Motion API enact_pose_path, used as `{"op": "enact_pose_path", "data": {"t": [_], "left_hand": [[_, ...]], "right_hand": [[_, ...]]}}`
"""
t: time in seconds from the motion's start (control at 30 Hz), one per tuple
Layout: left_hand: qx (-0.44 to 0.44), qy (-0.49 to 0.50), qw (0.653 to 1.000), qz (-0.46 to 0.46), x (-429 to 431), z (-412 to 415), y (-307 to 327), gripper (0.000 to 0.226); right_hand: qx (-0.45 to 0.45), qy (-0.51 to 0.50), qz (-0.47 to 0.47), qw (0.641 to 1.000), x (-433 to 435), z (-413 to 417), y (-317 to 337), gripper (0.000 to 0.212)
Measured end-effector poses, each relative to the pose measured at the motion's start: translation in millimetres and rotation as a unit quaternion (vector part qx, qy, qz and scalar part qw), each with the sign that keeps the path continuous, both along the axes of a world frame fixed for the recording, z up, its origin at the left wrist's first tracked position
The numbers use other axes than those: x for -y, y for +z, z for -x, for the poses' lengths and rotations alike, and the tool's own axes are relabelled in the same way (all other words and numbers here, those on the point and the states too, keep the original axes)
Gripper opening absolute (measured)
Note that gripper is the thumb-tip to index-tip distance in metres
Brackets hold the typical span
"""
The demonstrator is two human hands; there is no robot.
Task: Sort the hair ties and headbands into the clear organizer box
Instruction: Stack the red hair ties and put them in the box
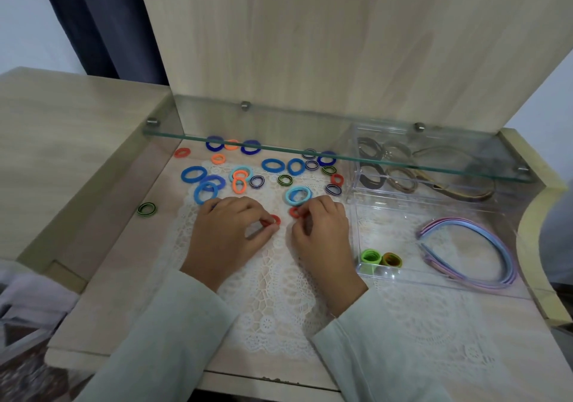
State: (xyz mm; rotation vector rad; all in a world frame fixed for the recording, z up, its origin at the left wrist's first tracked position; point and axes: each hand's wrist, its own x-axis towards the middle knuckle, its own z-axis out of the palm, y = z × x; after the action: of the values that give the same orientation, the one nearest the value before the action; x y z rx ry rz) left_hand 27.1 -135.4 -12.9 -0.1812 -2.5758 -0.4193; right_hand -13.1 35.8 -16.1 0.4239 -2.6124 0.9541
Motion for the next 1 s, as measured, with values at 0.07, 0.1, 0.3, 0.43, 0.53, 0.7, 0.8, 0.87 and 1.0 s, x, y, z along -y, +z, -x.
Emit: {"op": "enact_pose_path", "data": {"t": [0.07,0.1,0.3,0.43,0.53,0.7,0.8,0.87,1.0], "left_hand": [[0.005,-0.005,1.0,-0.015,-1,-1,1,0.029],[0.008,-0.009,1.0,-0.024,-1,0,1,0.028],[0.028,-0.071,0.992,-0.097,4,3,1,0.012],[0.043,-0.065,0.994,-0.071,7,-1,2,0.012],[0.044,-0.072,0.995,-0.046,14,-7,1,0.018],[0.056,-0.082,0.991,-0.093,19,-10,0,0.019],[0.051,-0.071,0.989,-0.119,17,-9,1,0.017],[0.041,-0.058,0.99,-0.125,15,-11,2,0.019],[0.02,-0.012,0.988,-0.152,15,-10,4,0.027]], "right_hand": [[-0.003,0.002,-0.002,1.0,0,1,-1,0.011],[-0.004,0.002,-0.002,1.0,0,1,-2,0.012],[-0.012,0.007,0.015,1.0,0,0,-2,0.01],[-0.01,0.006,0.047,0.999,-1,-1,0,0.008],[-0.001,0.005,0.055,0.998,-2,-1,1,0.007],[-0.007,0.015,0.049,0.999,-1,-3,3,0.012],[-0.003,0.023,0.056,0.998,-1,-5,5,0.014],[-0.008,0.037,0.055,0.998,1,-5,7,0.015],[-0.013,0.082,0.072,0.994,8,-8,13,0.018]]}}
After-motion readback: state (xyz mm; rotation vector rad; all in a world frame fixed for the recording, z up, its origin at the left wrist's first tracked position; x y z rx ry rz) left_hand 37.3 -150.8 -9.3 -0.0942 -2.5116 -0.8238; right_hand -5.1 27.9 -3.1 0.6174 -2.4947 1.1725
